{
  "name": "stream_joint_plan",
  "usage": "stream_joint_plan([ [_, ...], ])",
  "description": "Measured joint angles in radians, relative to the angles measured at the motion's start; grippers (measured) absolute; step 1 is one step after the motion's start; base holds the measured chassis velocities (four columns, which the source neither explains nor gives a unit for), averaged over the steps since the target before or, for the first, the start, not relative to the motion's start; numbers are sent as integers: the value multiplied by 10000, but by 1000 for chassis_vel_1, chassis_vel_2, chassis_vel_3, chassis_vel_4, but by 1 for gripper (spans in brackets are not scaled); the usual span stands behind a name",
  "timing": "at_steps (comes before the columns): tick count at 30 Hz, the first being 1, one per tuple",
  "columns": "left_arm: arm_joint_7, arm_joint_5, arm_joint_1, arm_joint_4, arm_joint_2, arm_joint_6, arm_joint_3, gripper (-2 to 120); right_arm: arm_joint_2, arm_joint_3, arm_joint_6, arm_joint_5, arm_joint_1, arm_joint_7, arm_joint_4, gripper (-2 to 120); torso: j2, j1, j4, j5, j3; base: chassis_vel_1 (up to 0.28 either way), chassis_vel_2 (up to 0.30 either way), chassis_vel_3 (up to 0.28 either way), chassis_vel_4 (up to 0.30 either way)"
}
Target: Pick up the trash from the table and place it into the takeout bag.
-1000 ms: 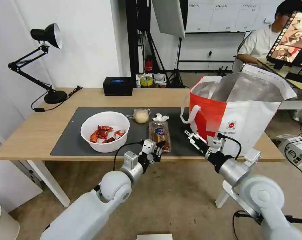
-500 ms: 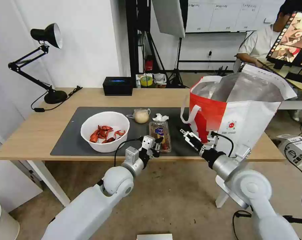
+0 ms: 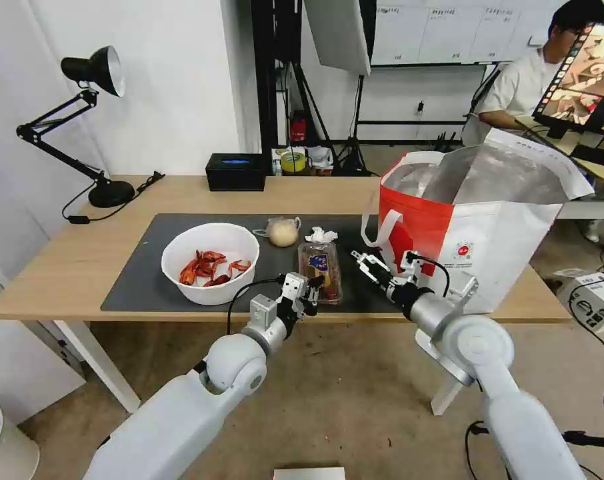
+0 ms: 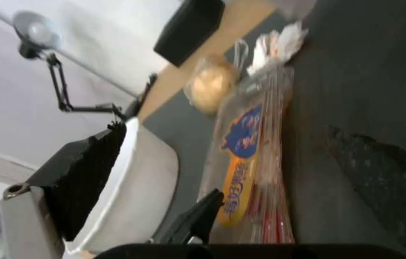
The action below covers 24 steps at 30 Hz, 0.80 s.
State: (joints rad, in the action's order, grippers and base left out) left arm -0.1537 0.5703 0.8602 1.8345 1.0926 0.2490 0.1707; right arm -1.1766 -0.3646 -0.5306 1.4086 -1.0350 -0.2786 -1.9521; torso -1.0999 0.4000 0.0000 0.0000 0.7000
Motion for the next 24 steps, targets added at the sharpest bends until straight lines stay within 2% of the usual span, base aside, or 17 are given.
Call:
stream_joint_plan([
  [8,-29,21,43,-49,21,-32,57,0,-144,614,-401,-185,635,-669,384,100,0,0,0,0,0,0,0,0,0],
  [10,-56,48,14,-73,25,-38,119,0,-245,889,-586,-189,1046,-1284,581,100,0,0,0,0,0,0,0,0,0],
  [24,-133,192,-21,-77,10,-64,140,0,-371,1463,-1140,185,2051,-2577,1117,100,0,0,0,0,0,0,0,0,0],
])
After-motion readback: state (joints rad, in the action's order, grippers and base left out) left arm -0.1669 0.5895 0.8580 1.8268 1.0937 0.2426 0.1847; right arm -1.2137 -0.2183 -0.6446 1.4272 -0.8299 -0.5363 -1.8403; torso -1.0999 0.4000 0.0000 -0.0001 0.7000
